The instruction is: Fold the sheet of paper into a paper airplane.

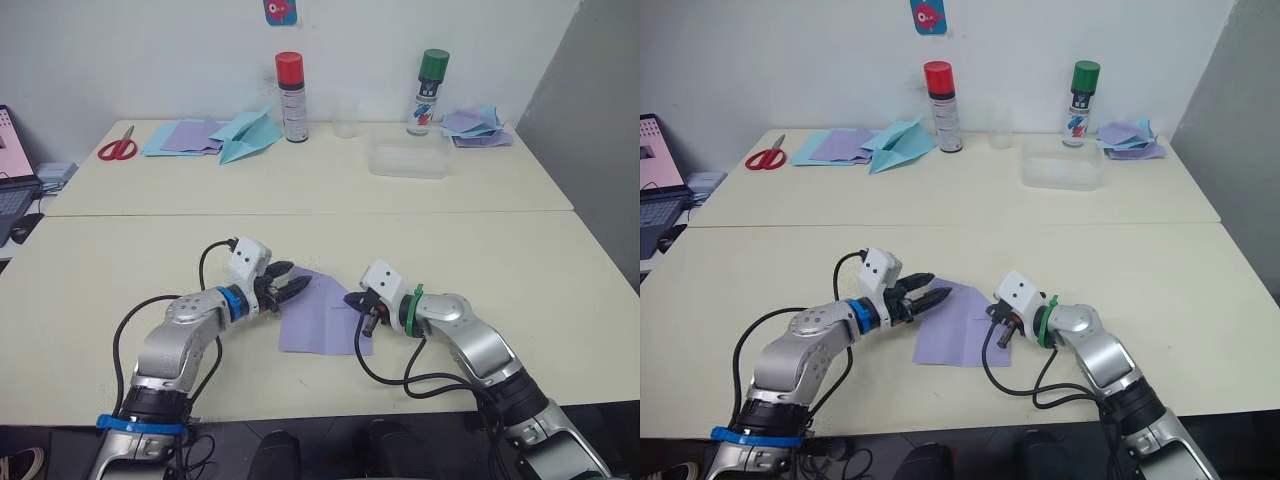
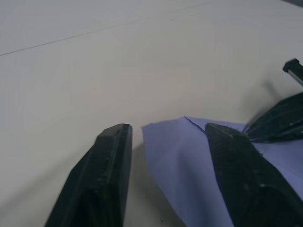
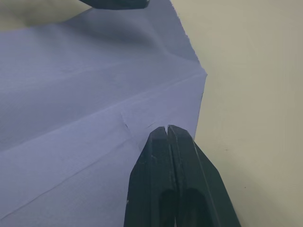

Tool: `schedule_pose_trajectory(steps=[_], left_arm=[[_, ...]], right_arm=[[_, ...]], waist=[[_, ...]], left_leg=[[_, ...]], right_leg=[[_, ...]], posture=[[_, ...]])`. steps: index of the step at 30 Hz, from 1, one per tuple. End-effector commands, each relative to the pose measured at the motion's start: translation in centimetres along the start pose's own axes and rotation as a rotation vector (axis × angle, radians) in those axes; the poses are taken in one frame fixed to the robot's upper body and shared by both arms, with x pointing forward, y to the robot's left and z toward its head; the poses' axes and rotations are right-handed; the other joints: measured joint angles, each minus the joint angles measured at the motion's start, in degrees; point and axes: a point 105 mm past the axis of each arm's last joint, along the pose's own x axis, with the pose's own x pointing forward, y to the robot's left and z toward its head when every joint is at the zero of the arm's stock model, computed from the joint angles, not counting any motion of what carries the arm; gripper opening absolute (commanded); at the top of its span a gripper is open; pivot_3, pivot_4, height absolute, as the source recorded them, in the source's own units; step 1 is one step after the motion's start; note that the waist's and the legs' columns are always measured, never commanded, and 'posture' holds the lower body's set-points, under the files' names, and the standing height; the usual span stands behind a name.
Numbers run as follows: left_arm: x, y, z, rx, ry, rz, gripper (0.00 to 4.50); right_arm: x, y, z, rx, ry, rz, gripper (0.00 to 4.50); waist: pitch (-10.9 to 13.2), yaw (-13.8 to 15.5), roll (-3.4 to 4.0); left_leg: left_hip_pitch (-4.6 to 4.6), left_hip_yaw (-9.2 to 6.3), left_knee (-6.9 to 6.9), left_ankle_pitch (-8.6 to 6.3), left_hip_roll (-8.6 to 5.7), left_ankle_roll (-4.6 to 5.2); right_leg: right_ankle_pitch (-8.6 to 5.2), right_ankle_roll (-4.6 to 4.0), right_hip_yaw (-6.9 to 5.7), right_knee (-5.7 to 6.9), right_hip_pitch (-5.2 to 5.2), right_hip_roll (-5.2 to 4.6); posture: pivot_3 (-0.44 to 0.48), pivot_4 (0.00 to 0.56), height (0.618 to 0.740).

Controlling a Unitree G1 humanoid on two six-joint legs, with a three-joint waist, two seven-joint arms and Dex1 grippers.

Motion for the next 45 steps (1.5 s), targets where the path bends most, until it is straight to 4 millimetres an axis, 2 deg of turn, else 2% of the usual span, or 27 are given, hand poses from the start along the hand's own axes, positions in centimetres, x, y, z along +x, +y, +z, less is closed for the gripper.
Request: schedule_pose_trajectory(steps=[1,6,11,17,34,45], left_arm=[[0.2,-0.8,0.6,0.089,-0.009,-0.031,1.53],[1.1,-1.7,0.6,0.179,-0.004,-0.060,0.02],[1.5,-3.2,0.3,0.225,0.008,-0.132,0.02],[1.8,-3.8,-1.6,0.315,0.101,-0.187,0.02],[0.7,-2.4,-2.4,0.515,0.224,-0.306,0.02],[2.0,-1.6,-1.9,0.630,0.238,-0.336,0.02]], right_arm=[[0.2,0.2,-2.0,0.032,0.074,-0.003,0.00],[0.2,0.2,-2.0,0.034,0.074,-0.007,0.00],[0.3,0.2,-1.9,0.038,0.072,-0.008,0.00],[0.3,0.2,-1.7,0.048,0.069,-0.011,0.00],[0.2,0.1,-1.8,0.046,0.078,-0.012,0.00],[0.1,0.5,-1.0,0.070,0.063,0.002,0.00]], waist=[[0.0,0.0,0.00],[0.0,0.0,0.00],[0.0,0.1,0.01],[0.0,0.2,0.02],[0.0,0.2,0.05],[0.0,0.7,0.06]], left_leg=[[0.00,0.00,0.00,0.00,0.00,0.00],[0.00,0.01,0.01,0.00,-0.01,0.00],[0.00,0.01,0.00,0.00,-0.02,0.00],[0.00,0.01,0.00,0.00,-0.01,0.00],[-0.01,0.03,-0.05,-0.01,0.00,0.00],[-0.02,0.02,-0.05,-0.01,-0.01,0.00]], right_leg=[[0.00,0.00,0.00,0.00,0.00,0.00],[0.00,0.00,0.00,0.00,0.00,-0.02],[0.00,0.00,0.00,0.00,0.00,-0.01],[-0.01,-0.02,-0.01,-0.01,0.00,-0.02],[-0.05,-0.08,-0.01,-0.05,-0.03,-0.01],[-0.05,-0.09,-0.04,-0.05,-0.01,-0.02]], posture=[[0.000,0.150,0.740],[0.000,0.150,0.740],[0.000,0.150,0.740],[0.000,0.150,0.740],[0.000,0.150,0.740],[0.000,0.150,0.740]])
